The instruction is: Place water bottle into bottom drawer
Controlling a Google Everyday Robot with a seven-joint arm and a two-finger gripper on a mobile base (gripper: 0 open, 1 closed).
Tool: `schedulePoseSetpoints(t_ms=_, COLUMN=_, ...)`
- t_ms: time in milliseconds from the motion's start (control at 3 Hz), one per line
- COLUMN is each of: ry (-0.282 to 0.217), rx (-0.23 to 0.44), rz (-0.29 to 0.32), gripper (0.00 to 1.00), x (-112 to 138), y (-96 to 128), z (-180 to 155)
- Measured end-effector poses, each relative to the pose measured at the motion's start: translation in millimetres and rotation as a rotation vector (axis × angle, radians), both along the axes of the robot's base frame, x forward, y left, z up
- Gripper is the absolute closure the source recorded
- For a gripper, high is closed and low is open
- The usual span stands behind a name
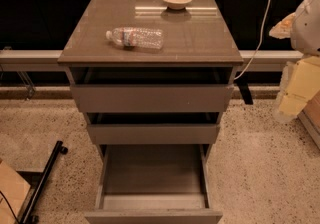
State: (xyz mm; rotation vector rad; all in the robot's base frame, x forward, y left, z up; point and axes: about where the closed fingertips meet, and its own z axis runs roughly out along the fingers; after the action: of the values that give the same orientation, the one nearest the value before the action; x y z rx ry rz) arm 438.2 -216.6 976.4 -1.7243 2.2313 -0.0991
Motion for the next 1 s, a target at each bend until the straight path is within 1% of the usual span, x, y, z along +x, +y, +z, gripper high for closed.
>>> schedulePoseSetpoints(t_ms=333, ry=0.000, rx=0.000, rz=0.000, gripper=0.00, x=0.0, y=0.0, z=0.0)
schedulePoseSetpoints(t_ms=667, ry=-0.037, rx=0.068, rz=0.066, gripper=0.00, x=26.6, y=23.0, z=7.6)
schedulePoseSetpoints(t_ms=1000, ry=-0.051, rx=0.132, rz=0.145, gripper=0.00, x=70.7, y=50.2, z=13.4)
